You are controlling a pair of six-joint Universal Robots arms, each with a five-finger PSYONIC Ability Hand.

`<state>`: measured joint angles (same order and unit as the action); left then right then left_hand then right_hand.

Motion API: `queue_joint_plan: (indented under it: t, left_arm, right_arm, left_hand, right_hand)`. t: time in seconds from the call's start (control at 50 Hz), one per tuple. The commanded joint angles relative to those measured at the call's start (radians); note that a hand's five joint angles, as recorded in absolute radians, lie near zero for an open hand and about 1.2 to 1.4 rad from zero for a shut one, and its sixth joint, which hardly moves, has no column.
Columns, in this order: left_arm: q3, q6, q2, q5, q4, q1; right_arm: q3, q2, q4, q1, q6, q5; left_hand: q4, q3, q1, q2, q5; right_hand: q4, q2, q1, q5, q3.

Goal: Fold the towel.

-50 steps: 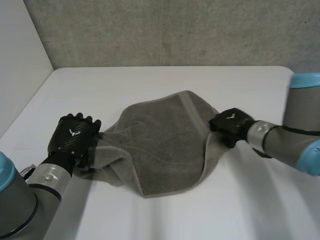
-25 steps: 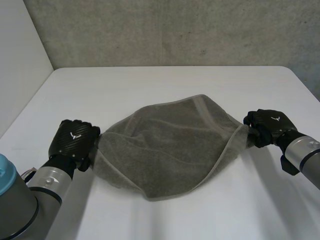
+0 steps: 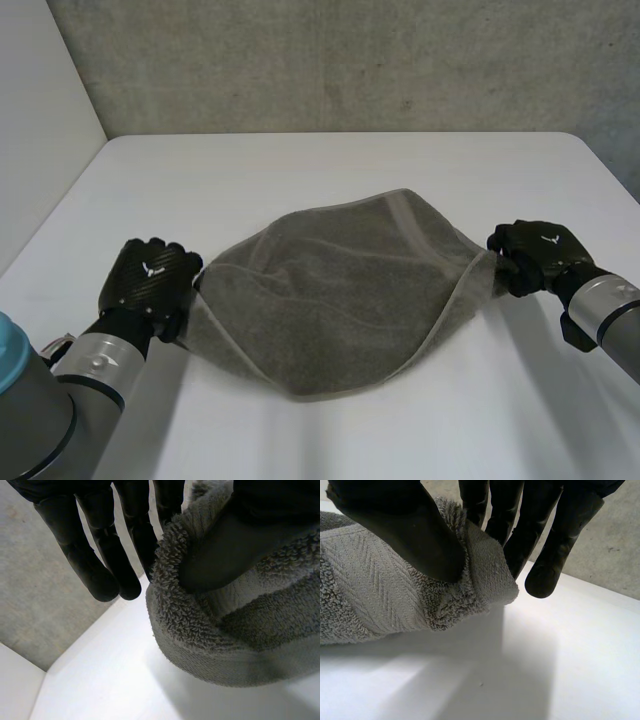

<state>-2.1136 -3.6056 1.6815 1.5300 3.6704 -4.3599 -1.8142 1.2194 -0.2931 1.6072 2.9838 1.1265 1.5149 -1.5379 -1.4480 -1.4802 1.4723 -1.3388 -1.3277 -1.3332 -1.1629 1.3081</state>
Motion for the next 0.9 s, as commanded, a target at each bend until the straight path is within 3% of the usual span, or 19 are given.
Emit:
queue_joint_plan:
  t: [0.02, 0.22, 0.32, 0.4, 0.48, 0.56, 0.6, 0.62, 0.66, 0.72, 0.82, 0.9]
  left_arm:
    - [0.003, 0.013, -0.057, 0.004, 0.03, -0.015]
    - [-0.031, 0.083, -0.195, 0.007, 0.148, -0.141]
    - [-0.011, 0.13, -0.263, 0.004, 0.143, -0.153]
    - [0.076, 0.202, -0.388, 0.002, 0.076, -0.153]
    - [0.195, 0.209, -0.408, 0.001, -0.059, -0.144]
    - [0.299, 0.209, -0.396, -0.002, -0.197, -0.138]
    - [0.389, 0.202, -0.309, -0.028, -0.333, -0.138]
    - [0.389, 0.202, -0.309, -0.028, -0.334, -0.138]
    - [0.431, 0.196, -0.232, -0.045, -0.4, -0.138]
    - [0.484, 0.179, -0.108, -0.065, -0.475, -0.139]
    - [0.614, 0.069, 0.139, -0.065, -0.539, -0.11]
    - [0.725, -0.023, 0.255, -0.054, -0.546, -0.064]
  right_arm:
    - [-0.001, 0.0, -0.014, -0.007, 0.001, 0.002]
    - [-0.005, 0.058, -0.021, -0.033, 0.014, 0.019]
    - [0.022, 0.246, 0.018, -0.046, 0.033, 0.019]
    - [0.132, 0.434, 0.134, -0.05, 0.064, 0.01]
    - [0.279, 0.485, 0.311, -0.053, 0.061, -0.007]
    - [0.397, 0.448, 0.445, -0.055, 0.018, -0.022]
    - [0.499, 0.334, 0.595, -0.029, -0.163, -0.021]
    - [0.5, 0.333, 0.595, -0.029, -0.164, -0.021]
    - [0.57, 0.222, 0.707, 0.025, -0.341, 0.001]
    - [0.601, 0.163, 0.75, 0.054, -0.405, 0.021]
    - [0.696, -0.056, 0.793, 0.126, -0.535, 0.179]
    - [0.797, -0.159, 0.784, 0.158, -0.589, 0.238]
  left_hand:
    - [-0.119, 0.142, 0.052, 0.084, -0.251]
    - [-0.119, 0.142, 0.052, 0.084, -0.251]
    - [-0.119, 0.142, 0.052, 0.084, -0.251]
    - [-0.119, 0.142, 0.052, 0.084, -0.251]
    - [-0.119, 0.142, 0.052, 0.084, -0.251]
    - [-0.119, 0.142, 0.052, 0.084, -0.251]
    - [-0.119, 0.142, 0.052, 0.084, -0.251]
    - [-0.119, 0.142, 0.052, 0.084, -0.251]
    - [-0.119, 0.142, 0.052, 0.084, -0.251]
    - [-0.119, 0.142, 0.052, 0.084, -0.251]
    - [-0.119, 0.142, 0.052, 0.084, -0.251]
    - [-0.119, 0.142, 0.052, 0.084, -0.251]
  right_hand:
    - [-0.057, -0.069, -0.063, -0.059, 0.088]
    - [-0.057, -0.069, -0.063, -0.059, 0.088]
    - [-0.057, -0.069, -0.063, -0.059, 0.088]
    - [-0.057, -0.069, -0.063, -0.059, 0.088]
    - [-0.057, -0.069, -0.063, -0.059, 0.088]
    - [-0.057, -0.069, -0.063, -0.059, 0.088]
    - [-0.057, -0.069, -0.063, -0.059, 0.088]
    - [-0.057, -0.069, -0.063, -0.059, 0.088]
    - [-0.057, -0.069, -0.063, -0.059, 0.088]
    - [-0.057, -0.069, -0.063, -0.059, 0.088]
    - [-0.057, -0.069, -0.063, -0.059, 0.088]
    - [-0.057, -0.069, -0.063, -0.059, 0.088]
